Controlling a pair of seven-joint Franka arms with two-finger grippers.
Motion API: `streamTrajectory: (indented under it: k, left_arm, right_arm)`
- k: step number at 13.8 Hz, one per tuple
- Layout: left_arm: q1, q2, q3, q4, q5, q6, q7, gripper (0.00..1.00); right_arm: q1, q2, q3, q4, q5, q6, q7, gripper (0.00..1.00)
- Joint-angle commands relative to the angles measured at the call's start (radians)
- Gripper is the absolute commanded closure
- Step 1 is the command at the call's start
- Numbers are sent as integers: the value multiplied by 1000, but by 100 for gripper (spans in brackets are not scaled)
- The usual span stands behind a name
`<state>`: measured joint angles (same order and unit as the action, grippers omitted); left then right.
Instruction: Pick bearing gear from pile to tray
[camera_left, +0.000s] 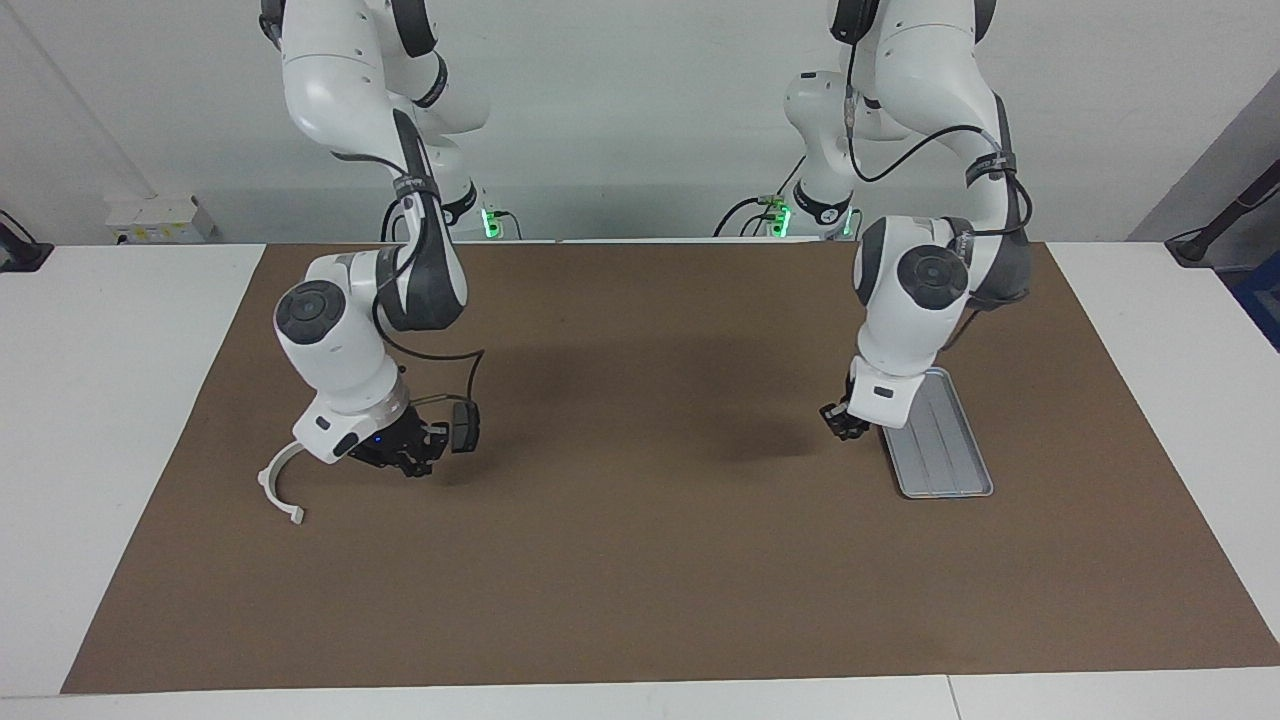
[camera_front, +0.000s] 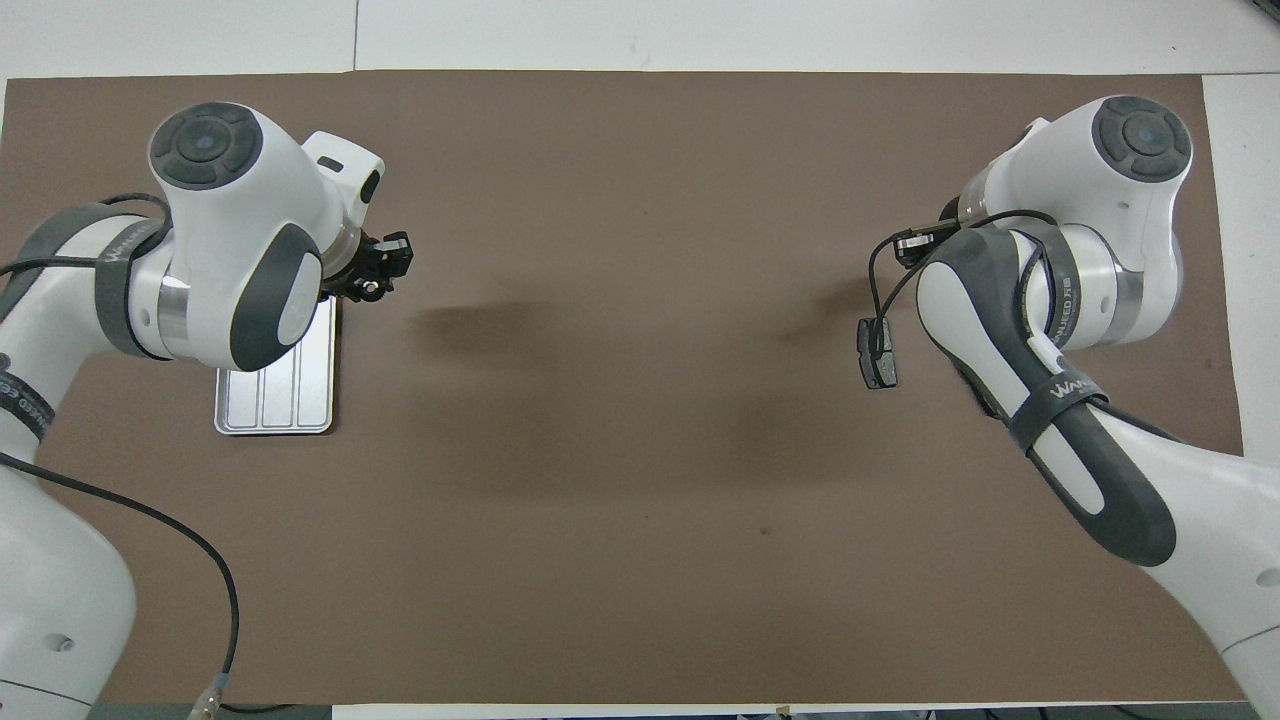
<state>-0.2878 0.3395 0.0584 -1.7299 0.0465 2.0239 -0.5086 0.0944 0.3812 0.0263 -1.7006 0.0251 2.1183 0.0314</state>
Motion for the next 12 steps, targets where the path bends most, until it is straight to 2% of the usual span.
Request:
streamTrajectory:
  k: [1,4,8,9,12]
  left_arm:
    - [77,-31,-12,-62,13,51,125,100]
    - [150,-34,-12,-121,6,163,229,100]
    - [229,-7,-14,-123,3,214,333,100]
    - [243,-2,-14,-131,0,232,341,100]
    - [262,15,-14,-177,-1,292,364,100]
  right_arm:
    - [108,-33,0,65,0,-87,183,94]
    - [253,-39,-2,81,-4,-97,394,93]
    - [381,-50,1,62,-4,-90,551,93]
    - [428,-38,0,56,-4,-74,596,93]
    - [473,-7,1,-2,-5,44,630,92]
